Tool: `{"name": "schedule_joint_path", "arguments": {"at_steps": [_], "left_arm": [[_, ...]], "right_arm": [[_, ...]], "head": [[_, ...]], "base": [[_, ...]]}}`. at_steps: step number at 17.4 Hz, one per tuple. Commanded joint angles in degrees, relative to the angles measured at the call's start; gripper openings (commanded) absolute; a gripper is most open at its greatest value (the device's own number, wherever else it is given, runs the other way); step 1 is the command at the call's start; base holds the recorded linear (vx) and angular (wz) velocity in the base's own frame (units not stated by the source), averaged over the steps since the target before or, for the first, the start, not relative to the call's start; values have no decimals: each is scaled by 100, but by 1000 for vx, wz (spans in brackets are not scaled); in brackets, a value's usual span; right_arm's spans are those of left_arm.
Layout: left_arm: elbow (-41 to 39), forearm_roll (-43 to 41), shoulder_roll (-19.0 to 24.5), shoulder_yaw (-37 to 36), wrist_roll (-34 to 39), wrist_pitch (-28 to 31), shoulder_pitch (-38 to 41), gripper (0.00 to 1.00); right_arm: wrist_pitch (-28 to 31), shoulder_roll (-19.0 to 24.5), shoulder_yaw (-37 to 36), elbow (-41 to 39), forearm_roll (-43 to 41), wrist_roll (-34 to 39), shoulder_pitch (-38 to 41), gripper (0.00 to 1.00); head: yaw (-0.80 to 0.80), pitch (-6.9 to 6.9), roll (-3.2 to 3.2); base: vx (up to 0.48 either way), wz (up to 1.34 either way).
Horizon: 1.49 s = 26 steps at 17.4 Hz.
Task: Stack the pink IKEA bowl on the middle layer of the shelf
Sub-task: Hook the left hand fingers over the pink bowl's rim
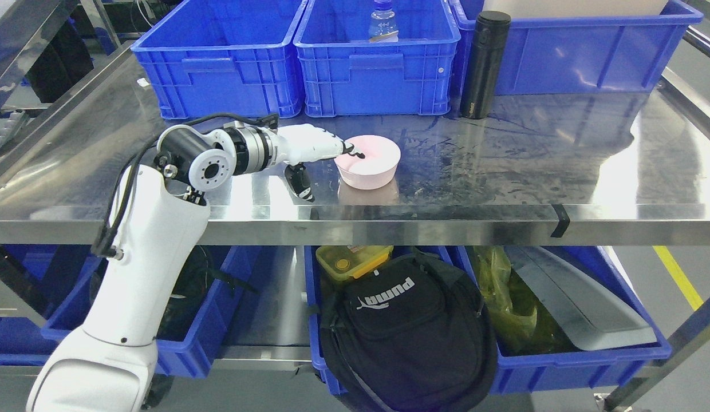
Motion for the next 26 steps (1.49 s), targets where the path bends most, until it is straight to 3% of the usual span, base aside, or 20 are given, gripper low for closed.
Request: {"name": "schedule_joint_path", "arguments": {"at_steps": [1, 5, 11, 15, 19, 23, 26], "left_arm": [[1087, -224, -693, -435, 53, -71, -371, 83], [1440, -259, -816, -435, 88, -176, -486, 73], [1686, -505, -957, -443, 273, -194, -486, 71], [1792, -506, -1036, -444, 273, -203, -477, 62], [1809, -506, -1027, -391, 247, -386, -477, 43], [1845, -497, -1106, 188, 98, -1001, -468, 10], [1827, -488, -1194, 583, 53, -1230, -433, 0]], "right_arm": [[4, -100, 0, -100, 0, -4, 123, 100], [4, -100, 0, -100, 0, -4, 123, 100], [4, -100, 0, -100, 0, -4, 123, 100], [4, -100, 0, -100, 0, -4, 123, 100], [4, -100, 0, -100, 0, -4, 123, 100], [4, -100, 0, -100, 0, -4, 123, 100], [4, -100, 0, -100, 0, -4, 123, 100]], "head": [[0, 0, 0], [0, 0, 0], [0, 0, 0], [0, 0, 0], [0, 0, 0], [0, 0, 0], [0, 0, 0]], "base": [[0, 0], [0, 0], [0, 0], [0, 0], [0, 0], [0, 0], [0, 0]]}}
